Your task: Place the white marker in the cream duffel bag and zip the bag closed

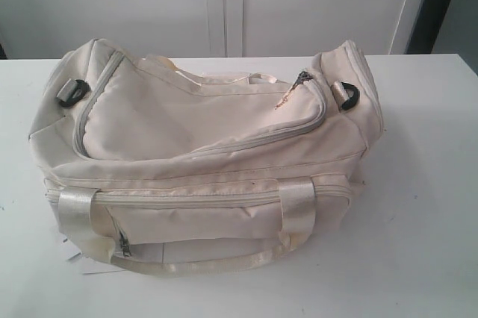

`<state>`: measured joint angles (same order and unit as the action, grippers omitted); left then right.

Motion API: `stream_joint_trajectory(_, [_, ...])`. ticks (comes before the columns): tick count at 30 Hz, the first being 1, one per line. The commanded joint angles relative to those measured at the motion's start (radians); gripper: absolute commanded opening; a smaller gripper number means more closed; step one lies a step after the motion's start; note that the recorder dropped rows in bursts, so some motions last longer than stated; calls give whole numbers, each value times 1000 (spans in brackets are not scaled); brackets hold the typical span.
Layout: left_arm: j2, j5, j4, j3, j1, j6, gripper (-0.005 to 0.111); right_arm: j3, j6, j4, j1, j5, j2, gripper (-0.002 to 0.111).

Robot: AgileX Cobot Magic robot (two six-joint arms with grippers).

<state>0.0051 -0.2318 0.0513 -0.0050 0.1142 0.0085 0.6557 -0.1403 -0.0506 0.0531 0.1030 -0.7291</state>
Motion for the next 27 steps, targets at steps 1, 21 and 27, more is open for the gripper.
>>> stream_joint_trajectory(1, [-5, -2, 10, 5, 2, -9, 0, -7, 16, -1, 7, 62, 37, 0])
stream_joint_trajectory(21, [-5, -2, 10, 5, 2, -9, 0, -297, 119, -1, 7, 85, 398, 0])
stream_joint_trajectory(27, [-5, -2, 10, 5, 2, -9, 0, -371, 119, -1, 7, 140, 515, 0])
